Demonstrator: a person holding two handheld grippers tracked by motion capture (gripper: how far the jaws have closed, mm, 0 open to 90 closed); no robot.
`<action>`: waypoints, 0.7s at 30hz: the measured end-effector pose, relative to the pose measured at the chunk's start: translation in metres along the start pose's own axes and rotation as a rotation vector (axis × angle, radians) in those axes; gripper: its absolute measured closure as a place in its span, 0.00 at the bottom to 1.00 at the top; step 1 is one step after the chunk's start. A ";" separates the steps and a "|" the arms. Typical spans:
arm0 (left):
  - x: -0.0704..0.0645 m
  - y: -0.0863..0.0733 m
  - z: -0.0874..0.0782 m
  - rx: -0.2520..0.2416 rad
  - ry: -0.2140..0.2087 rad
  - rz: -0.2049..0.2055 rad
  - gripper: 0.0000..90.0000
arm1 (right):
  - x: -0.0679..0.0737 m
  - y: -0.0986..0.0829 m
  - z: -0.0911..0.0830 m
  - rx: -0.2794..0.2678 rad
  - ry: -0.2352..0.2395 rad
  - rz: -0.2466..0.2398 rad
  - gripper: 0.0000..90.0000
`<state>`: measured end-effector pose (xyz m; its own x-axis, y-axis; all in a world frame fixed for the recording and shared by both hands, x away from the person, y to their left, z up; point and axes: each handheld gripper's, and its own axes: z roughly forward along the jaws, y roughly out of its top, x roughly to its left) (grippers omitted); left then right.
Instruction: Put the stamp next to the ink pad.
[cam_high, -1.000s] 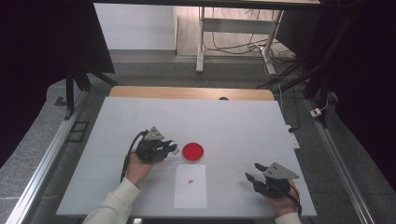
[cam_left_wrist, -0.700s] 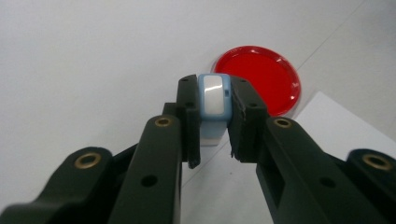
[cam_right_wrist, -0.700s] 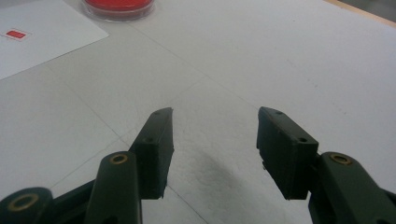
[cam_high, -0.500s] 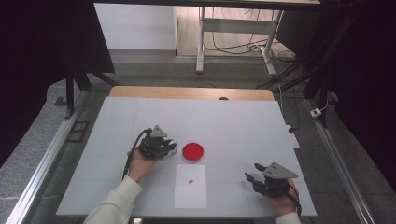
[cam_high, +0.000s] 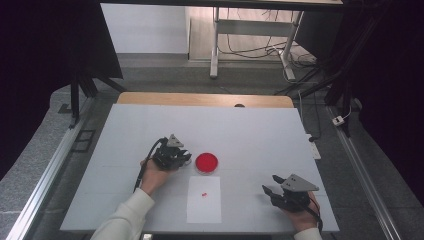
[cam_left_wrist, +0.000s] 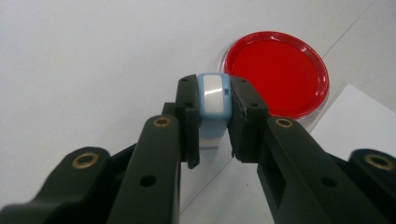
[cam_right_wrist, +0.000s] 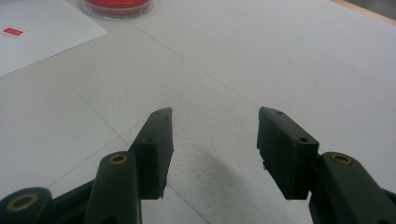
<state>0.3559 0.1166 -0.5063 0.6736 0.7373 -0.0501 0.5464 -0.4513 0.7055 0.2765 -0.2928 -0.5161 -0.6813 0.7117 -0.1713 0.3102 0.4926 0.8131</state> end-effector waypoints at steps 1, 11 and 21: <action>0.000 0.000 0.000 -0.002 0.000 0.000 0.83 | 0.000 0.000 0.000 0.000 -0.001 0.000 0.50; -0.001 0.001 0.001 -0.013 -0.004 -0.011 0.67 | 0.000 0.000 0.000 -0.001 -0.002 0.000 0.50; -0.003 -0.005 -0.029 -0.110 -0.001 -0.019 0.36 | -0.002 -0.001 0.001 0.001 0.004 0.005 0.50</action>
<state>0.3364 0.1314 -0.4889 0.6646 0.7444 -0.0651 0.5009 -0.3792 0.7780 0.2781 -0.2944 -0.5170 -0.6824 0.7121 -0.1653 0.3138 0.4895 0.8136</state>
